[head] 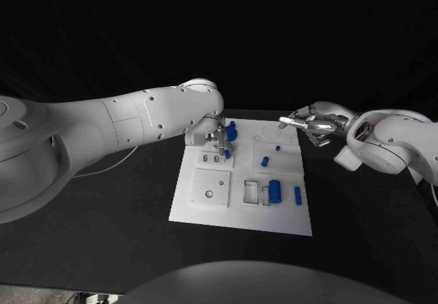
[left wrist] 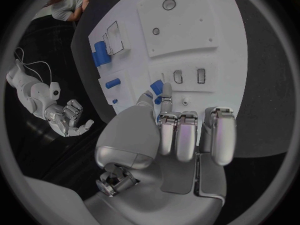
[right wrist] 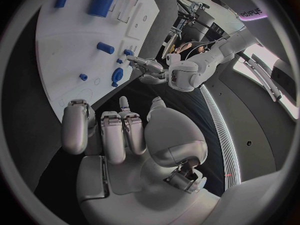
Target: Assemble the parts on the task board
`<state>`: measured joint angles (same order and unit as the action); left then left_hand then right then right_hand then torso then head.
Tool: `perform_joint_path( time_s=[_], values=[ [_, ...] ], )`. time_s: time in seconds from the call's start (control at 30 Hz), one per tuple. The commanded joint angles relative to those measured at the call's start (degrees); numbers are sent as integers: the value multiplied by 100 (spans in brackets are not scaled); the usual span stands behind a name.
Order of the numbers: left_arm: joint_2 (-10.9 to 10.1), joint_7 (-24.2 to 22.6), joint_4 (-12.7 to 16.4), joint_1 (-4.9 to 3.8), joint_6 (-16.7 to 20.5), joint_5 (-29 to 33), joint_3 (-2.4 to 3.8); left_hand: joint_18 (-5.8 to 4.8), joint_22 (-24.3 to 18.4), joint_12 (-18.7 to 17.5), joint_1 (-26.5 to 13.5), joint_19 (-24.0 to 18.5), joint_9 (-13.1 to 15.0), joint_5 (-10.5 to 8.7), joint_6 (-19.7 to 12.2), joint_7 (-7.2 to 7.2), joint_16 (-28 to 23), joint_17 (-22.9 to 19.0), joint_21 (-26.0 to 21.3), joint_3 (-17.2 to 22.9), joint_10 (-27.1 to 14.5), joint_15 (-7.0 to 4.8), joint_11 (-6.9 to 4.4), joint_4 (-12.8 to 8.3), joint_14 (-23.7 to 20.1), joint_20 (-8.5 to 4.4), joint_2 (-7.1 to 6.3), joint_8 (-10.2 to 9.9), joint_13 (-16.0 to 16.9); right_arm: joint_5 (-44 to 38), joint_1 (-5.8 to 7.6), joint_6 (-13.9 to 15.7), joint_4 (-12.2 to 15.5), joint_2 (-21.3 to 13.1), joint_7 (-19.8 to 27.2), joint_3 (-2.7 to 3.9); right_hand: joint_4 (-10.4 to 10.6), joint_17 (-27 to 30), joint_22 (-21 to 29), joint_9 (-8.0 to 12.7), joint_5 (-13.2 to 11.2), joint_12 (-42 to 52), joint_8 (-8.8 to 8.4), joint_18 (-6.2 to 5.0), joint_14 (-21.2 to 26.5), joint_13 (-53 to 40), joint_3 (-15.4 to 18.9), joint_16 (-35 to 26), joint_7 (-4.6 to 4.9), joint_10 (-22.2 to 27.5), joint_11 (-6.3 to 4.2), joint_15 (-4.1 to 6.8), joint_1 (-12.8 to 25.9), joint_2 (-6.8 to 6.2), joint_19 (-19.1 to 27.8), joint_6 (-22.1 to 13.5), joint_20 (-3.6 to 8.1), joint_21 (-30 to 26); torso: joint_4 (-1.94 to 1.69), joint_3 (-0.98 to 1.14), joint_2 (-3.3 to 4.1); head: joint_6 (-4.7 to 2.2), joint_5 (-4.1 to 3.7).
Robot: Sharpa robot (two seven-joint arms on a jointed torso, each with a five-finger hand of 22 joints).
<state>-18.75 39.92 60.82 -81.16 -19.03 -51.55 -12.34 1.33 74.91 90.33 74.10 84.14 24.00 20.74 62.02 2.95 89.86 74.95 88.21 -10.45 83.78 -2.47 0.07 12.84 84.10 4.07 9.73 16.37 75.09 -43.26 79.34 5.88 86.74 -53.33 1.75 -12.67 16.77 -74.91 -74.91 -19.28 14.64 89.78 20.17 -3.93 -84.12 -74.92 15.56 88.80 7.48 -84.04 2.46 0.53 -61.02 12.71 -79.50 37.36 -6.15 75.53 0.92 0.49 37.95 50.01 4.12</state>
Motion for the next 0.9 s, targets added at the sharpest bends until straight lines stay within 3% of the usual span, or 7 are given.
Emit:
perform_joint_path(
  time_s=[0.03,0.27,0.9],
  values=[
    [19,854,-5,8,-30,-6,4,-10,1082,-33,56,142,10,27,-41,-2,14,1505,-28,43,622,-41,-76,3,590,-43,-17,-26,1491,-40,-4,-124,1,1,-29,-1,-7,-1315,-1016,6,2,22,23,19,-430,-1508,36,-43,10,-596,24,-15,-24,58,50,41,15,-33,-1,2,-3,-1,-8],
    [24,852,-5,16,-38,-13,4,-7,1074,-33,146,133,73,26,-58,-6,14,1505,-37,203,622,-44,-79,-66,590,-49,-87,-66,1491,-42,-4,-135,-3,8,-41,-1,-14,-1299,-1006,6,15,22,32,12,-416,-1508,43,-56,13,-596,26,-17,-40,62,72,59,13,-62,-6,0,-8,-1,-18],
    [4,842,-22,20,-75,-48,4,-6,1086,-33,484,141,378,-94,44,-70,14,1505,-53,925,622,-97,-136,-499,590,-96,-444,-98,1491,-46,-6,-167,-50,22,-63,-1,-14,-1254,-986,6,22,22,40,-2,-379,-1508,55,-95,16,-596,30,-21,-55,66,119,77,9,-123,-4,-4,-9,-1,-11]
  ],
)
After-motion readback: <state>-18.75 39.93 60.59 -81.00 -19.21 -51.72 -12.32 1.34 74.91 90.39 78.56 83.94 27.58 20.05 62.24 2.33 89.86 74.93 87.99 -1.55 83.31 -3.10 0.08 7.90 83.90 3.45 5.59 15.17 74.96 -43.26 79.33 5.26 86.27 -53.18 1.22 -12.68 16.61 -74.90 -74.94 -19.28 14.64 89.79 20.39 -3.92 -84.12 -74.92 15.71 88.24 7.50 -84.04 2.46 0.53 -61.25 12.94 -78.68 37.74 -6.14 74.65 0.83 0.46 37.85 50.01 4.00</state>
